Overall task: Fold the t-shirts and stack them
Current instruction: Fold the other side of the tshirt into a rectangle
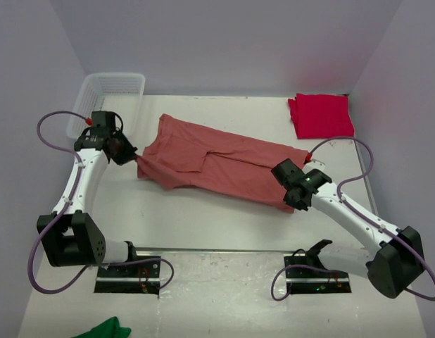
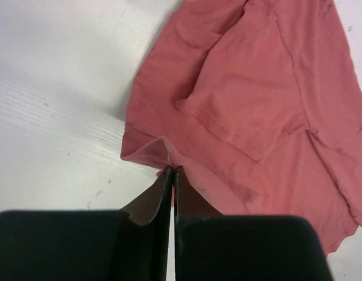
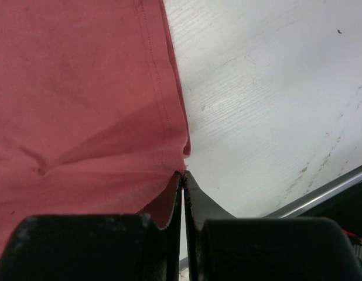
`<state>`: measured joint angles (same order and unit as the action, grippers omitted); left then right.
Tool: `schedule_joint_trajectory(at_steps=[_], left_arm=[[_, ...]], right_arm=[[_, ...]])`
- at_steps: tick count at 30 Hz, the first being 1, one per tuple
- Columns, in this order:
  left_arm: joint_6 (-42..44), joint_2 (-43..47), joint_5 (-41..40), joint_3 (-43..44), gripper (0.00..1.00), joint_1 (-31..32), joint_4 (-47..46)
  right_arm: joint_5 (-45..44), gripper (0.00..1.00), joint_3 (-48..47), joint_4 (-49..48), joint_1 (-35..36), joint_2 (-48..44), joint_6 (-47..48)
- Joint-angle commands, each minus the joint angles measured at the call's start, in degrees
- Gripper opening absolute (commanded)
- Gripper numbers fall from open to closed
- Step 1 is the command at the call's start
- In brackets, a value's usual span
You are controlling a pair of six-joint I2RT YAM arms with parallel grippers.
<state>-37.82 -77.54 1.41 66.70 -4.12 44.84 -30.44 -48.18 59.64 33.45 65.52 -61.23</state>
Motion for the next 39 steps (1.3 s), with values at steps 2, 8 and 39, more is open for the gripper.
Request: schedule_joint_trajectory(at_steps=[2, 8, 39], left_arm=[[0.5, -2.0, 1.4, 4.1, 0.00, -0.4, -3.2], [-0.1, -5.3, 3.2, 6.2, 0.00, -0.4, -5.7], [4.0, -27.1, 10.6, 28.7, 0.00, 5.6, -7.5]], right_arm=[[-1.1, 0.00, -3.2, -1.7, -1.2, 1.5, 3.4], [-1.2, 0.00, -3.8, -2.8, -2.9, 3.2, 5.1], [-0.8, 0.00, -13.3, -5.5, -10.3, 15.8, 13.6]])
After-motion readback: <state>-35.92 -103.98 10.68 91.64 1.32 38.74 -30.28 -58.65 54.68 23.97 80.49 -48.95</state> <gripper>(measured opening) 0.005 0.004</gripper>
